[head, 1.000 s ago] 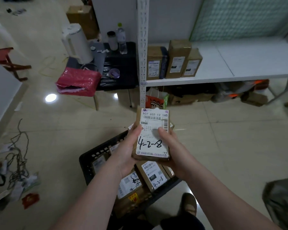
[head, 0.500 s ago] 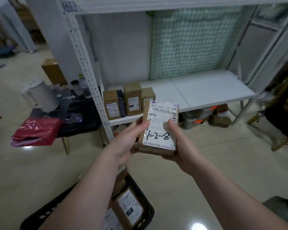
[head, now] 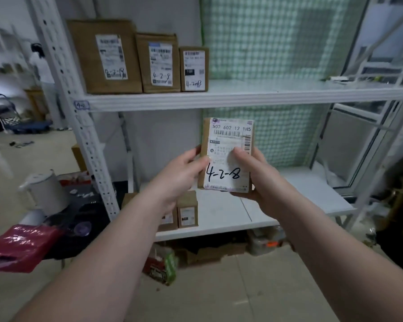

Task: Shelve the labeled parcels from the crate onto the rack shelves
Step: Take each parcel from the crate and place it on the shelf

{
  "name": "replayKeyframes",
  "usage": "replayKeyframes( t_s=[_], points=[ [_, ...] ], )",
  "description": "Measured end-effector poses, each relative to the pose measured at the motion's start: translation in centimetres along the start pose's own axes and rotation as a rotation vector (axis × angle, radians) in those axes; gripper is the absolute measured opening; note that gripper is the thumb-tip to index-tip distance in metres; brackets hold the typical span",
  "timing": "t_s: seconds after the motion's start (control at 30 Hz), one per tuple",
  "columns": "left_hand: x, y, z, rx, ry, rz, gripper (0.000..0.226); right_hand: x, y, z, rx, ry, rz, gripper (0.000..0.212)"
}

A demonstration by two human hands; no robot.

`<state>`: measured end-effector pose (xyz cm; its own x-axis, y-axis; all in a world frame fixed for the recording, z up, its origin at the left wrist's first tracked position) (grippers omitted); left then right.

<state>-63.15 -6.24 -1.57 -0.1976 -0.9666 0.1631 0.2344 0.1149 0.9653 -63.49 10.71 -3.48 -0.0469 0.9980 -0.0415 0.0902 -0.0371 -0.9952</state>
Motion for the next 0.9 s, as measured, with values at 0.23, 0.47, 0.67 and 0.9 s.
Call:
replayKeyframes(
  t_s=[0.23, 0.47, 0.67, 0.9],
  points=[
    [-0.4, 3.9, 7.0, -0.161, 0.049, 0.076, 0.041, 1.4, -5.4, 7.0, 0.182, 0.343, -0.003, 0.033],
    [0.2, 3.8, 17.2, -0.297, 0.058, 0.095, 0.034, 1.9, -9.6, 15.5, 0.426, 0.474, -0.453, 0.144],
    [3.4, 3.7, 26.2, -0.357, -0.008, 0.237, 0.047, 1.6, -13.0, 23.8, 0.472, 0.539, -0.468, 0.134],
    [6.0, -0.6, 34.1, -0.296, 0.158, 0.986, 0.048, 2.0, -12.9, 31.2, 0.585, 0.690, -0.543, 0.124]
  ],
)
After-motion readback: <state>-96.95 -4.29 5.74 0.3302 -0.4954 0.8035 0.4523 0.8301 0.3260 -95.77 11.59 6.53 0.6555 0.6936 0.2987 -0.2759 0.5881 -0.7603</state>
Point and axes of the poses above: each hand's wrist, its own z-axis towards the middle knuckle, its own x-axis out of the back of the hand, y = z × x, the point moved 1 cm from there along z, towards the middle knuckle, and after that the axes turned 8 degrees about -x, right-handed, at the moved point
